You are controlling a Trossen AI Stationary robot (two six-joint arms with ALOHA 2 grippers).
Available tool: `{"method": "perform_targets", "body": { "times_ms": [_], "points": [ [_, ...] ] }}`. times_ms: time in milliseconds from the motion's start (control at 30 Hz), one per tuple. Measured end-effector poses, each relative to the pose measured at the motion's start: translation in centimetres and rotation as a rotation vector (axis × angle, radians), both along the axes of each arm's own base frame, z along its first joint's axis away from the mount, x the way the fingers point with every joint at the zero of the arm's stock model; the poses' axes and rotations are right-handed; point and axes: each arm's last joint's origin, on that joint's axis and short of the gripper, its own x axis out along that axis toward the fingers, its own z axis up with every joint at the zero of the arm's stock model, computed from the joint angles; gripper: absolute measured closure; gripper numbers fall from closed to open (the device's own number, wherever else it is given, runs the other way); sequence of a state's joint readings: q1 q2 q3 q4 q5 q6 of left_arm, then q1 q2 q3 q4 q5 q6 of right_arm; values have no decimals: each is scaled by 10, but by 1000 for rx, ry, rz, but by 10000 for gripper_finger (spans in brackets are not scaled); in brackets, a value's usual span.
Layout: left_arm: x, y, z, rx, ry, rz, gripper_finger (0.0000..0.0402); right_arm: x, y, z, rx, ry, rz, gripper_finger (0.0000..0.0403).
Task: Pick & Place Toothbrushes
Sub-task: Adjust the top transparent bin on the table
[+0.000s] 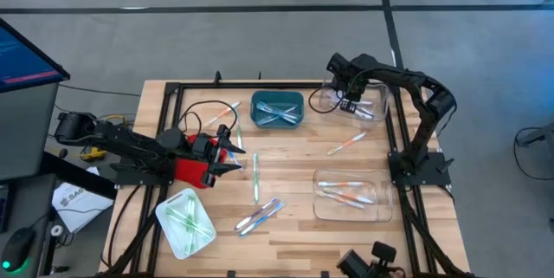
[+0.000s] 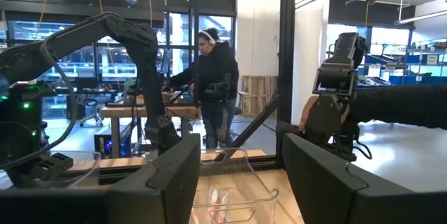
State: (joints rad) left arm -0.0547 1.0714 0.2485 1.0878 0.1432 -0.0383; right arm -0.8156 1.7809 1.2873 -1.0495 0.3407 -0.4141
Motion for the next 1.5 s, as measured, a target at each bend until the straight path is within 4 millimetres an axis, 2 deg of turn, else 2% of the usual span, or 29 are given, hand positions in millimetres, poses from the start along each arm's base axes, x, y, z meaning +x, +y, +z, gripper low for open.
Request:
{"method": "perform_targets", "body": {
  "times_ms": [67,133,600,733,867,967,1100,1200,1333,1500],
  "points": [
    [0,0,0,0,0,0,204,0,1,0,4,3,7,377],
    [0,0,0,0,0,0,204,0,1,0,12,11,13,396],
    [0,0,0,-4,2,-1,204,0,3,0,11,12,-7,402],
    [0,0,0,-3,3,-1,204,4,10,2,12,11,7,402],
    [0,0,0,-3,4,-1,204,9,25,18,-18,-21,41,402],
    [0,0,0,-3,6,-1,204,8,42,40,-35,-87,54,402],
    [0,0,0,-3,6,-1,204,2,68,66,52,-242,44,403],
    [0,0,0,-16,8,-4,204,-2,83,74,85,-242,16,403],
    [0,0,0,-21,9,-6,204,1,96,70,111,-212,23,403],
    [0,0,-1,-33,14,-23,204,8,109,35,188,-259,88,403]
  ]
}}
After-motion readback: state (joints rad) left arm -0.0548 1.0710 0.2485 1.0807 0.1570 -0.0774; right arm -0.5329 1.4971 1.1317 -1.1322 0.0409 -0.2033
